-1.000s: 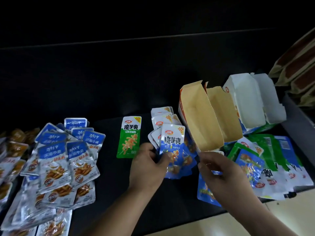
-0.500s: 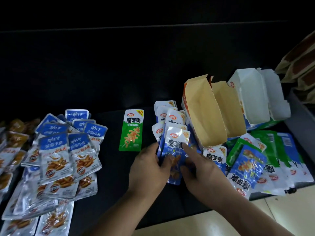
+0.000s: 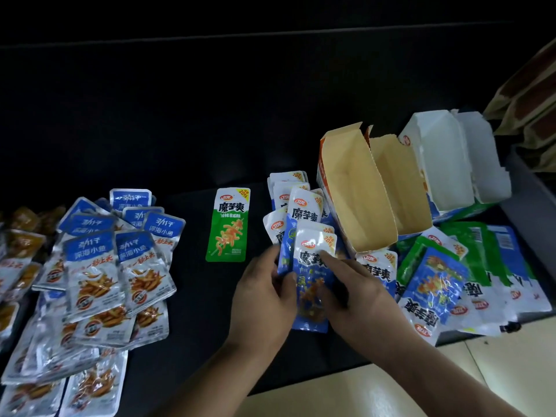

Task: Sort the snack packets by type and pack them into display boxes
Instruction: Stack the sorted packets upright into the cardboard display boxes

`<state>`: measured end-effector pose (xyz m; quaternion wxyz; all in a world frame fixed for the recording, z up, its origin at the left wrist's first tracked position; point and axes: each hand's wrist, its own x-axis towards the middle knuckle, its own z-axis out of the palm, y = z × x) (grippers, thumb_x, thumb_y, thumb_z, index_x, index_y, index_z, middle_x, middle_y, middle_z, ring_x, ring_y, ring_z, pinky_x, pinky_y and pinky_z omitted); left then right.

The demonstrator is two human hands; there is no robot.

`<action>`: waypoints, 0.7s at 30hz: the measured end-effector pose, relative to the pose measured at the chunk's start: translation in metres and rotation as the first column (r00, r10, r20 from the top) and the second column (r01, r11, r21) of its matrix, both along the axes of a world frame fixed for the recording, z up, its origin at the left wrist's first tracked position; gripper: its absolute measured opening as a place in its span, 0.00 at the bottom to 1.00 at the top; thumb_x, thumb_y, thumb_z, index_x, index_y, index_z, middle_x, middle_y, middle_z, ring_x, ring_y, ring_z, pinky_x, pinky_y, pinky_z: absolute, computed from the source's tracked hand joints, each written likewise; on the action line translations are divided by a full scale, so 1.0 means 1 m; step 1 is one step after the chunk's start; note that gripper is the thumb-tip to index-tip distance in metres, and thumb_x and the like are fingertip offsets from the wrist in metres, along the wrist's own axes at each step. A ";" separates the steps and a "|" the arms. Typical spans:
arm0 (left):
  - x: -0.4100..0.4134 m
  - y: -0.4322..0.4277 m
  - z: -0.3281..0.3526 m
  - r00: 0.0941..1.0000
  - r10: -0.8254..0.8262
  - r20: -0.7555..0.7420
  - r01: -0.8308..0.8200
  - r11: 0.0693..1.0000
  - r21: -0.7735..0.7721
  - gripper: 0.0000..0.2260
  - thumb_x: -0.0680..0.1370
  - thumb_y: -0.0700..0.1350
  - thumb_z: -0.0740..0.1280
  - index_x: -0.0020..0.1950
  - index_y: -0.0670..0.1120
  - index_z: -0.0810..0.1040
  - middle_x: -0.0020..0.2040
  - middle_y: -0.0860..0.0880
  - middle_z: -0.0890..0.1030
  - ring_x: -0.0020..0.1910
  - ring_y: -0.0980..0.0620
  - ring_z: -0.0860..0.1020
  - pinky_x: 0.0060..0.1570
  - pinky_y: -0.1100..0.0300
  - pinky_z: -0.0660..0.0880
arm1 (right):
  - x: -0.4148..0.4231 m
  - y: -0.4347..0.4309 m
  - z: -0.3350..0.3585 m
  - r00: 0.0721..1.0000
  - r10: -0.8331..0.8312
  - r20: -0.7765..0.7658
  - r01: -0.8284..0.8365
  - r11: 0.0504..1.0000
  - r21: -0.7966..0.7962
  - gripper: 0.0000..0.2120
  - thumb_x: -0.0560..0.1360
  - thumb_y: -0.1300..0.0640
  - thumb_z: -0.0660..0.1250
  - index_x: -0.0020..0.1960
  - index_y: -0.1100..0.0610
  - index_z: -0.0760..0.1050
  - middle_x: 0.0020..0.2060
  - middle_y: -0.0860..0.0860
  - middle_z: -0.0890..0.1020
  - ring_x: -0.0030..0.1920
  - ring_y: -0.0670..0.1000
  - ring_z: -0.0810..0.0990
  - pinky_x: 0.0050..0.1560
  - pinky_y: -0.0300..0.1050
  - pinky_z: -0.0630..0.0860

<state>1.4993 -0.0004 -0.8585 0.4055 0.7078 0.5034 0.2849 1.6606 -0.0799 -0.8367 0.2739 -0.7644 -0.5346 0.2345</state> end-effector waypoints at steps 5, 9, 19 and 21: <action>0.003 -0.010 -0.001 0.998 0.027 -0.064 -0.019 0.991 0.136 0.16 0.77 0.44 0.75 0.66 0.46 0.82 0.61 0.54 0.75 0.54 0.63 0.75 0.55 0.77 0.69 | -0.002 -0.004 -0.005 1.000 -0.007 0.004 0.007 1.000 0.009 0.27 0.77 0.53 0.69 0.75 0.48 0.73 0.66 0.48 0.76 0.62 0.51 0.79 0.57 0.52 0.80; 0.001 -0.004 0.002 1.000 0.008 -0.014 -0.008 0.999 0.042 0.23 0.78 0.44 0.75 0.73 0.48 0.77 0.71 0.54 0.74 0.65 0.54 0.77 0.65 0.56 0.76 | 0.000 -0.003 -0.003 0.999 -0.012 -0.053 0.014 0.999 0.043 0.26 0.76 0.57 0.72 0.73 0.49 0.75 0.64 0.46 0.77 0.60 0.46 0.80 0.59 0.45 0.79; 0.013 -0.018 0.037 0.993 -0.092 -0.080 0.111 0.956 0.273 0.14 0.79 0.46 0.70 0.64 0.47 0.80 0.61 0.55 0.76 0.61 0.54 0.76 0.60 0.67 0.72 | 0.031 -0.047 0.026 0.958 -0.213 -0.192 0.229 0.971 0.063 0.16 0.76 0.59 0.73 0.51 0.37 0.81 0.45 0.41 0.84 0.49 0.44 0.84 0.52 0.46 0.82; 0.028 -0.034 0.040 0.953 -0.263 -0.150 0.297 0.906 0.302 0.12 0.79 0.50 0.66 0.60 0.49 0.82 0.59 0.54 0.77 0.60 0.51 0.77 0.59 0.55 0.77 | 0.042 -0.060 0.026 0.939 -0.289 -0.188 0.309 0.947 0.088 0.17 0.75 0.60 0.74 0.51 0.37 0.81 0.44 0.37 0.85 0.50 0.40 0.83 0.54 0.41 0.80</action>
